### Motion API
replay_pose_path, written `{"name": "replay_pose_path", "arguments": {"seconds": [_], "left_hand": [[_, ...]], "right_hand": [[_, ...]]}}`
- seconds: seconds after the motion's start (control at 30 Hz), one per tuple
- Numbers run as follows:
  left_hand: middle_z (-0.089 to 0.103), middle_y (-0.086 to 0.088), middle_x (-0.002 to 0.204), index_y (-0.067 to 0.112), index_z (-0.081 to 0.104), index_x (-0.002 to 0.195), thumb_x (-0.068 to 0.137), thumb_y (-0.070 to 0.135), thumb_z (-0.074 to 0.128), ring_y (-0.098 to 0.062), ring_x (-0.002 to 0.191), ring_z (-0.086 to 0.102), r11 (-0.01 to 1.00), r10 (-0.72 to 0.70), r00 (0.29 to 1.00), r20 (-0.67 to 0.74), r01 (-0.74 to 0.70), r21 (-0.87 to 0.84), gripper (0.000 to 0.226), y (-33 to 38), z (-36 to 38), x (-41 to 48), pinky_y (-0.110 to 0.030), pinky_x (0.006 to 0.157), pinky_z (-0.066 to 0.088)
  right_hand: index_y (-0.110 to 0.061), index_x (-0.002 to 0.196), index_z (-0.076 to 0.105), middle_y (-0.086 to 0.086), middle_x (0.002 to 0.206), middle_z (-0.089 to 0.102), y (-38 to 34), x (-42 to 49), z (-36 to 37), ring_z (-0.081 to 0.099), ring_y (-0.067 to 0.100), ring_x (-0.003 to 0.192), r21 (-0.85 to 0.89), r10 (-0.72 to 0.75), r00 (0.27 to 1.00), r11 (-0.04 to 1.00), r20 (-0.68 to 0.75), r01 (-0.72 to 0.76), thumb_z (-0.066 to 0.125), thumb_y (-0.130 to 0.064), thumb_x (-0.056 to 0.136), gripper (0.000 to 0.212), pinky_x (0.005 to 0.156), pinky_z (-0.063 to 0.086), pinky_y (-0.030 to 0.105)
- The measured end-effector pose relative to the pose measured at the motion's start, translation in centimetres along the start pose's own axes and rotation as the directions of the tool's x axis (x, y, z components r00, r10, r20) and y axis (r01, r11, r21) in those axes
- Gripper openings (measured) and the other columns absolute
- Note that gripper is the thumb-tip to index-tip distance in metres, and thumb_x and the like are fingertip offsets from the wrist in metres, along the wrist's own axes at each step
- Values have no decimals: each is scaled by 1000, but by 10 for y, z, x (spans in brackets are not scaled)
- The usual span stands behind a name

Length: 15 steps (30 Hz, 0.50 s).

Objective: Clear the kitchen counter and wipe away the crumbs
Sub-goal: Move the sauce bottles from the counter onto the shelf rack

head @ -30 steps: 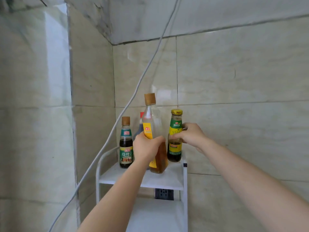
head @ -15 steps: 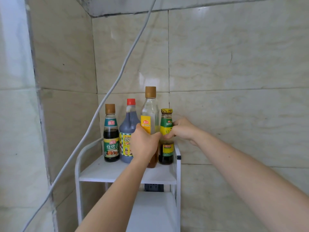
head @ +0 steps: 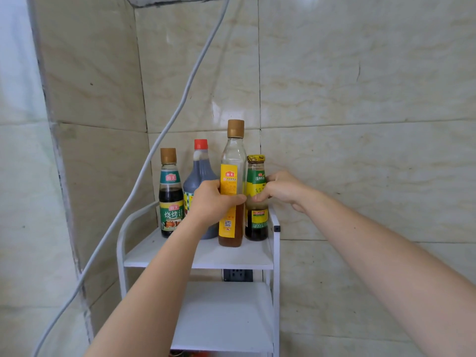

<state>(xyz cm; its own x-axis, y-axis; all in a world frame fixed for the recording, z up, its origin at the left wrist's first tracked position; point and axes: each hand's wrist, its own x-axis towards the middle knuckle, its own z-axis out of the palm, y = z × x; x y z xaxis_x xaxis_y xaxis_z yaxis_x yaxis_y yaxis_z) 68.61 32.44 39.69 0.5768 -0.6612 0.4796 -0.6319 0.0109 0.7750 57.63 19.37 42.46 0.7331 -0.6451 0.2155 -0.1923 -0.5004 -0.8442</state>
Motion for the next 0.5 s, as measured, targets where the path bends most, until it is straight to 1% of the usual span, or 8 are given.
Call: {"name": "replay_pose_path", "arguments": {"seconds": [0.1, 0.17, 0.3, 0.4, 0.5], "left_hand": [[65, 11, 66, 26, 62, 69, 72, 39, 77, 1, 62, 60, 988, 44, 993, -105, -28, 153, 20, -2, -1, 2, -14, 49, 39], [63, 11, 62, 25, 62, 66, 71, 43, 77, 0, 60, 58, 971, 79, 981, -178, -35, 238, 24, -3, 3, 2, -16, 48, 40], [65, 9, 66, 21, 66, 75, 70, 46, 76, -6, 65, 62, 954, 119, 957, -263, -36, 299, 27, -6, 12, 1, -25, 57, 52], [65, 7, 69, 19, 67, 80, 69, 50, 75, -8, 64, 61, 942, 140, 947, -287, -38, 334, 34, -8, 14, 3, -25, 55, 50], [66, 1, 77, 16, 67, 82, 69, 52, 74, -15, 70, 62, 922, 178, 940, -293, -55, 384, 39, -10, 14, 4, -30, 59, 52]], "right_hand": [[-11, 97, 68, 2, 90, 66, 0, 0, 2, 58, 16, 89, 8, -6, 1000, 1000, -3, 6, 76, -2, 71, 29, 82, 37, 25], [-11, 97, 69, 2, 90, 67, 1, 0, 2, 59, 16, 90, 20, -9, 1000, 1000, -7, 10, 76, -1, 70, 29, 82, 37, 25], [-7, 102, 69, 4, 93, 67, 3, 1, 3, 58, 17, 93, 30, -10, 1000, 999, -15, 11, 76, -1, 71, 33, 85, 36, 25], [-7, 101, 70, 3, 90, 67, 3, 1, 3, 58, 15, 90, 31, -14, 1000, 999, -20, 15, 76, -1, 71, 31, 83, 36, 24], [-8, 102, 70, 2, 90, 67, 4, 2, 4, 57, 13, 88, 36, -23, 999, 999, -32, 24, 75, -2, 72, 31, 82, 35, 24]]}}
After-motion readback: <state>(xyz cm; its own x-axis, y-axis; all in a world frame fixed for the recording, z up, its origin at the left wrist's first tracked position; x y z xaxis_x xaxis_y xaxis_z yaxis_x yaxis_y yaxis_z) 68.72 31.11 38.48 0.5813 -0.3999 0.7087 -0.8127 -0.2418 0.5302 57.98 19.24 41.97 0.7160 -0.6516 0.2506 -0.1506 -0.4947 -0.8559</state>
